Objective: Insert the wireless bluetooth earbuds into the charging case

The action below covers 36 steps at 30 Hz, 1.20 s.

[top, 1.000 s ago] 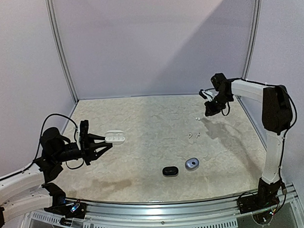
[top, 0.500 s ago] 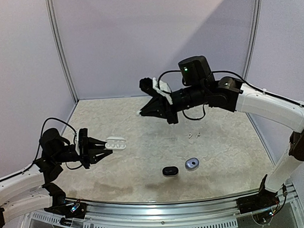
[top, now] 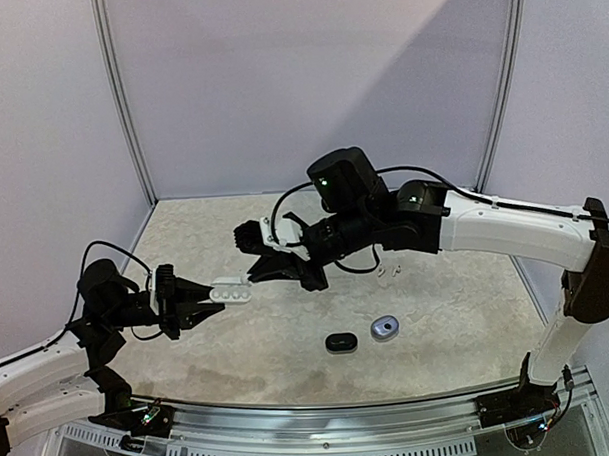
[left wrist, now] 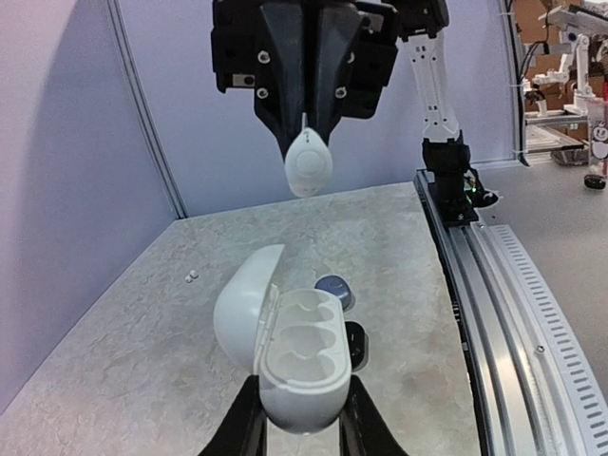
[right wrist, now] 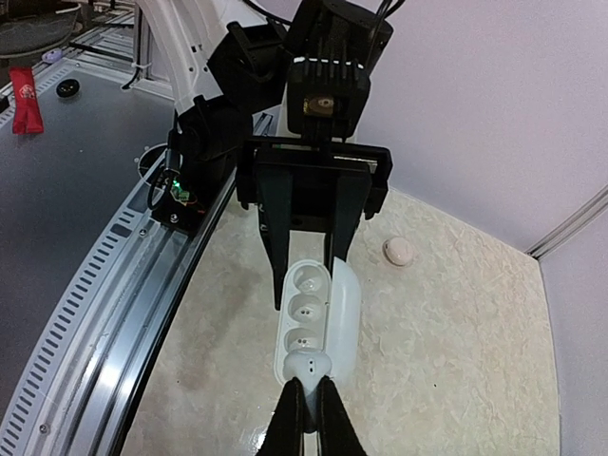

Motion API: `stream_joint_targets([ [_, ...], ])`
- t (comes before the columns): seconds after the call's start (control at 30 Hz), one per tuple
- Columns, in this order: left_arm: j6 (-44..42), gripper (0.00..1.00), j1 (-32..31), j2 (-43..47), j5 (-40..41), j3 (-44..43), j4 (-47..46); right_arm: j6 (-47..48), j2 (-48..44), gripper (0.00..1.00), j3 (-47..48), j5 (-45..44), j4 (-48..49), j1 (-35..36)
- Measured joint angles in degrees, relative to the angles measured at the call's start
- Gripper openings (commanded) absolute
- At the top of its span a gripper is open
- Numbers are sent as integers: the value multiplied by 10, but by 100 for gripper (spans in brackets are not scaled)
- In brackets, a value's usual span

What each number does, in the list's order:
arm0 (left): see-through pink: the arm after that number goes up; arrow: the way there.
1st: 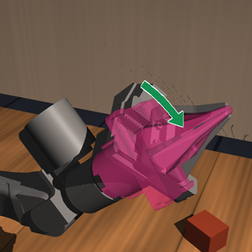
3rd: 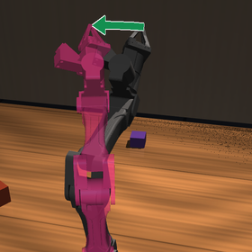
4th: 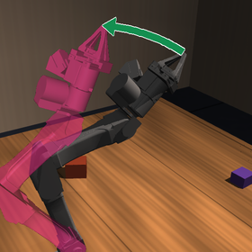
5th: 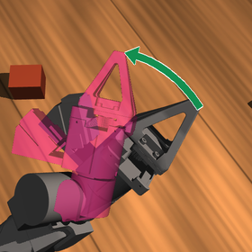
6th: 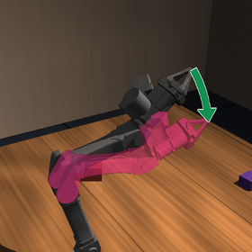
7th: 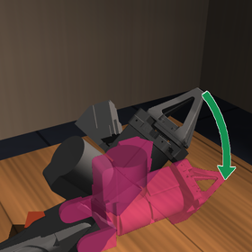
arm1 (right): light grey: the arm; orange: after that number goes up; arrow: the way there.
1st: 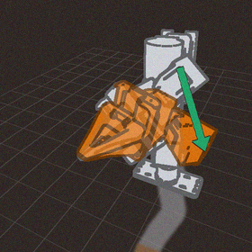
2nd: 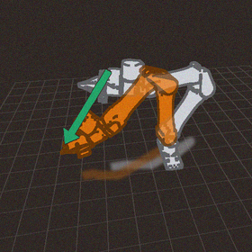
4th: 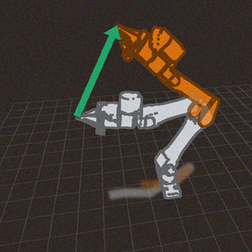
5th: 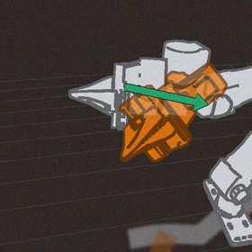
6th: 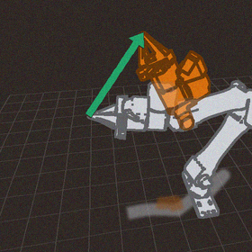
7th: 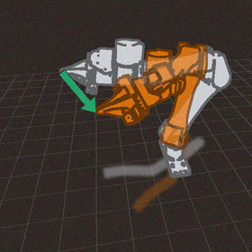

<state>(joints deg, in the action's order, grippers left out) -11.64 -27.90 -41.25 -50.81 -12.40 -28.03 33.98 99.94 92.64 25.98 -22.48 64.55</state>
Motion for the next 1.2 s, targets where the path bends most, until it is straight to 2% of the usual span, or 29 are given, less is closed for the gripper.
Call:
stream_joint_targets([
  [0.47,-20,0,-10,0,4,4,-10,20,33,0,4,-6,5,11],
  [1.2,-7,0,-15,-5,35,13,-29,10,59,0,5,-33,24,12],
])
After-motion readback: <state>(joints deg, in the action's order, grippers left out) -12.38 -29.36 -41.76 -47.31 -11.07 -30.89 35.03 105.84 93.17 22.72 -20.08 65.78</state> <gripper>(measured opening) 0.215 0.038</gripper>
